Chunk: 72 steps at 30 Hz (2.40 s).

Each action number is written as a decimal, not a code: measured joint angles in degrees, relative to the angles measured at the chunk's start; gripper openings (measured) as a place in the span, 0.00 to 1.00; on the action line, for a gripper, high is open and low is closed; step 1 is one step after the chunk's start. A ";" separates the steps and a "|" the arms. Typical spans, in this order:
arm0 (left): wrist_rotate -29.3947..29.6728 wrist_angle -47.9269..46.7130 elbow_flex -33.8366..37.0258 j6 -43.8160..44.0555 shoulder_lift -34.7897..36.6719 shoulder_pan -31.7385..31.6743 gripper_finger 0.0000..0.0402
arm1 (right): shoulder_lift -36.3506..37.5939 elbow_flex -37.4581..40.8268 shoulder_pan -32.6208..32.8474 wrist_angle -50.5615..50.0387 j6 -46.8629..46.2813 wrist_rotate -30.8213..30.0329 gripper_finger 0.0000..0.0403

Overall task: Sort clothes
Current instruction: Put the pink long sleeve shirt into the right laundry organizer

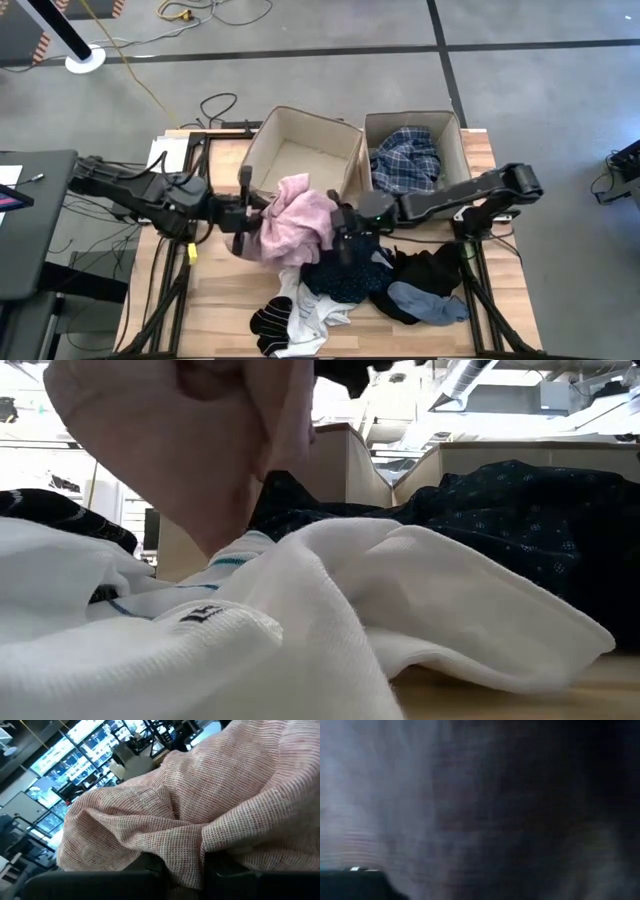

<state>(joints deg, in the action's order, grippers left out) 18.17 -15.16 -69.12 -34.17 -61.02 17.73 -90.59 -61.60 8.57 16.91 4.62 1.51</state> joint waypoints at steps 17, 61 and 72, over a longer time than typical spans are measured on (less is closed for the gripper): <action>-12.77 14.84 -2.56 -3.76 -8.54 -3.92 0.11 | -8.20 0.00 -1.15 28.18 5.04 0.09 0.61; -34.09 42.43 -19.49 14.07 -35.72 -28.86 0.14 | 27.78 -0.07 -2.60 -17.33 17.37 -42.88 0.00; -39.08 42.58 -39.01 20.17 -52.19 -32.87 0.14 | 31.80 -0.07 -6.63 -34.74 6.98 -51.61 0.00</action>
<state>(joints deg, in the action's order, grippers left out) -20.91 27.41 -108.13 -14.00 -113.21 -15.14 -58.79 -61.67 1.94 -17.83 11.60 -50.09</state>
